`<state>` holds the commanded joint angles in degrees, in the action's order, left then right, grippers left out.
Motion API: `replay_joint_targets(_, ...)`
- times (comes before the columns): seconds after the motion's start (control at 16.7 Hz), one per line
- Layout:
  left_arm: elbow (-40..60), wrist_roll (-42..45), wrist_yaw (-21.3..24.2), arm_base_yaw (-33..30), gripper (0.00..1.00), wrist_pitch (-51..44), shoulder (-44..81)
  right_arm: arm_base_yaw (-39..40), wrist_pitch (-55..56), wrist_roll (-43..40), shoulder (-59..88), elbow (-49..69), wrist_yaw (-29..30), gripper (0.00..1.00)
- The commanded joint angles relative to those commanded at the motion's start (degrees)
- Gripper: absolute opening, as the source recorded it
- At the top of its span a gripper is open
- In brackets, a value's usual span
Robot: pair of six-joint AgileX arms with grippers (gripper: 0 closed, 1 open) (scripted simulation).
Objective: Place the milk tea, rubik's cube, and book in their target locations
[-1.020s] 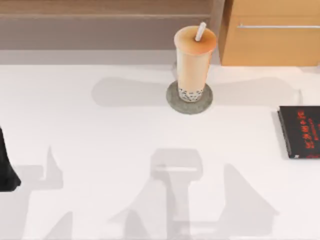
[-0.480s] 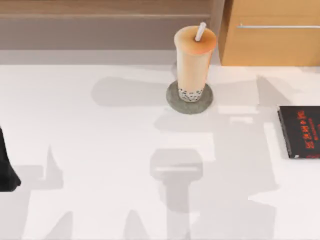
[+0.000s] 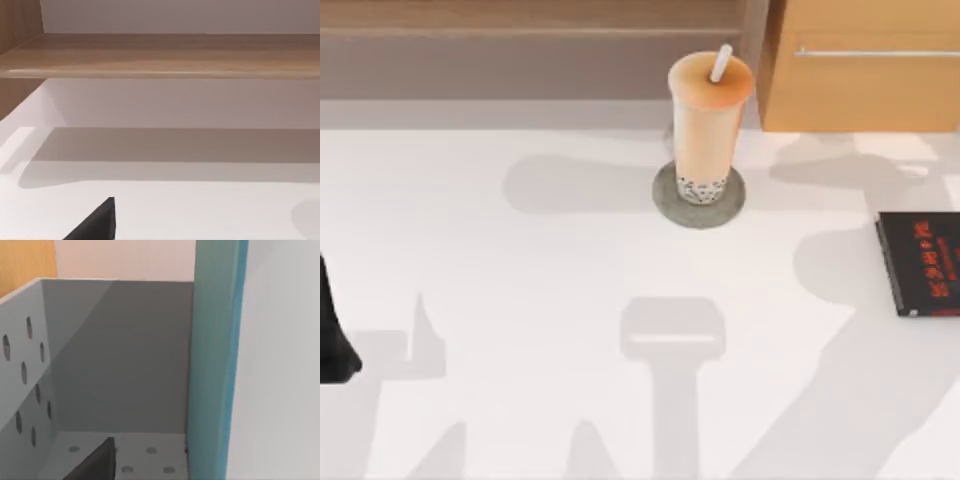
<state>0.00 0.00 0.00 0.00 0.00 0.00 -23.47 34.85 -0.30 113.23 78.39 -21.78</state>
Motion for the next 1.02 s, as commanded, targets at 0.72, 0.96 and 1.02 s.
replay_joint_targets(0.72,0.0,0.0,0.0,0.0,1.0,0.0,0.0,0.82,-1.67,-0.04,4.6,6.31,0.85,1.0)
replay_joint_targets(0.96,0.0,0.0,0.0,0.0,1.0,0.0,0.0,1.2,-2.62,-0.05,6.54,9.18,1.29,1.0)
replay_joint_targets(1.02,0.0,0.0,0.0,0.0,1.0,0.0,0.0,1.2,-2.62,-0.05,6.54,9.18,1.29,1.0)
